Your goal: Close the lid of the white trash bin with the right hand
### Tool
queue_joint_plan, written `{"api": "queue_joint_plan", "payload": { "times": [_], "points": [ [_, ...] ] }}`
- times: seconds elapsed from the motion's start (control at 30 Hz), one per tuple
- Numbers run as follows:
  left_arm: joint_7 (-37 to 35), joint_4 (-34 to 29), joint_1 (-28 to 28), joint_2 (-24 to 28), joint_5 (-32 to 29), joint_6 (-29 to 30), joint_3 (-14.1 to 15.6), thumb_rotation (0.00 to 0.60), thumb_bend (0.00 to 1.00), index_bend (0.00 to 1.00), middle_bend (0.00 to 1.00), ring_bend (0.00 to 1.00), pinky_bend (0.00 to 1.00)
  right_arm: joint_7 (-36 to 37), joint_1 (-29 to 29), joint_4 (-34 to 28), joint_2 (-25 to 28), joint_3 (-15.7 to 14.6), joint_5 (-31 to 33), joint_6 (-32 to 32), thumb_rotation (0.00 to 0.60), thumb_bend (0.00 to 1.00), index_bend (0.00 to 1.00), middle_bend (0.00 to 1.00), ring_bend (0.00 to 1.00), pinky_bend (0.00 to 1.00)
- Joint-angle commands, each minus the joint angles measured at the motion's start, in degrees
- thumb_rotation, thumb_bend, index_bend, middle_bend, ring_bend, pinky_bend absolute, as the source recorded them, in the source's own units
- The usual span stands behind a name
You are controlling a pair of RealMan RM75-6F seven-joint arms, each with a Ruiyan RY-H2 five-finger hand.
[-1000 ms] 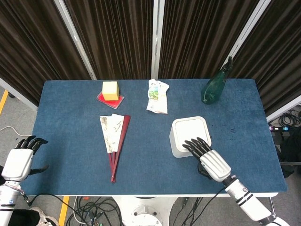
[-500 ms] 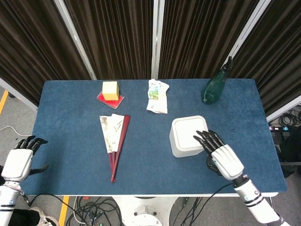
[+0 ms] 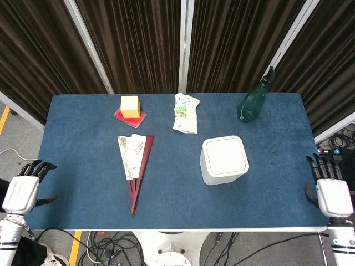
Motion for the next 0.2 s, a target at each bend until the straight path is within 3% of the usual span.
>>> {"api": "queue_joint_plan", "payload": {
  "times": [0.03, 0.2],
  "points": [
    [0.03, -0.33, 0.0, -0.08, -0.3, -0.12, -0.1, 0.6, 0.0, 0.28, 0.24, 0.12, 0.2, 0.12, -1.08, 4.3, -1.83, 1.3, 3.83, -3.14, 0.6, 0.35, 0.0, 0.0, 0.0, 0.0],
    [-0.4, 0.74, 0.13, -1.2, 0.05, 1.16, -0.68, 0.6, 0.0, 0.27, 0.24, 0.12, 0.2, 1.26, -0.98, 5.89, -2.9, 1.72, 3.6, -4.25, 0.6, 0.26, 0.0, 0.0, 0.0, 0.0]
  ]
}}
